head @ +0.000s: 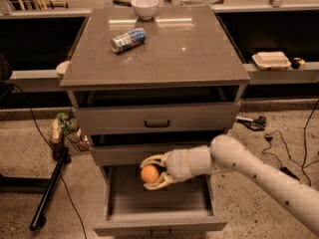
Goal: Pick orange from bottom drawer and place on counter
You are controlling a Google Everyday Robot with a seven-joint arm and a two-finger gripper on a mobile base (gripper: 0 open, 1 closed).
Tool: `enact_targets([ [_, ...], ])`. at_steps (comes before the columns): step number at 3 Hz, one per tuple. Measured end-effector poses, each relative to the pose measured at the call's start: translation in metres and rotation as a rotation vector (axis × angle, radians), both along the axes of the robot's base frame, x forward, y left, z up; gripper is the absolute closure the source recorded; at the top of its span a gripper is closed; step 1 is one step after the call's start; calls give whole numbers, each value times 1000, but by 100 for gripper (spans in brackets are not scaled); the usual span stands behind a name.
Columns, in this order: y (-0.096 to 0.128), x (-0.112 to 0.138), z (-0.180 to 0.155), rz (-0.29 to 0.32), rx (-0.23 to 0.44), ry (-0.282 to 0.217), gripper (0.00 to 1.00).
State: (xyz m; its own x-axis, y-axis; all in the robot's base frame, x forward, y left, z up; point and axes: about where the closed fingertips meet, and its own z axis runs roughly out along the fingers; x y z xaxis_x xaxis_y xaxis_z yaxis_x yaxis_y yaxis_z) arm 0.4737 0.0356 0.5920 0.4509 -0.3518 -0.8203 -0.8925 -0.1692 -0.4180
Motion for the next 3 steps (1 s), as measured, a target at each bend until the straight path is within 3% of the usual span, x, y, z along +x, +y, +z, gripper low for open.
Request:
enact_targets([
  [1,-12,13,75,9,-15,-39,100],
  [2,-22,32,137,-16,-89,-65,100],
  [3,-22,32,137,-16,-89,-65,100],
])
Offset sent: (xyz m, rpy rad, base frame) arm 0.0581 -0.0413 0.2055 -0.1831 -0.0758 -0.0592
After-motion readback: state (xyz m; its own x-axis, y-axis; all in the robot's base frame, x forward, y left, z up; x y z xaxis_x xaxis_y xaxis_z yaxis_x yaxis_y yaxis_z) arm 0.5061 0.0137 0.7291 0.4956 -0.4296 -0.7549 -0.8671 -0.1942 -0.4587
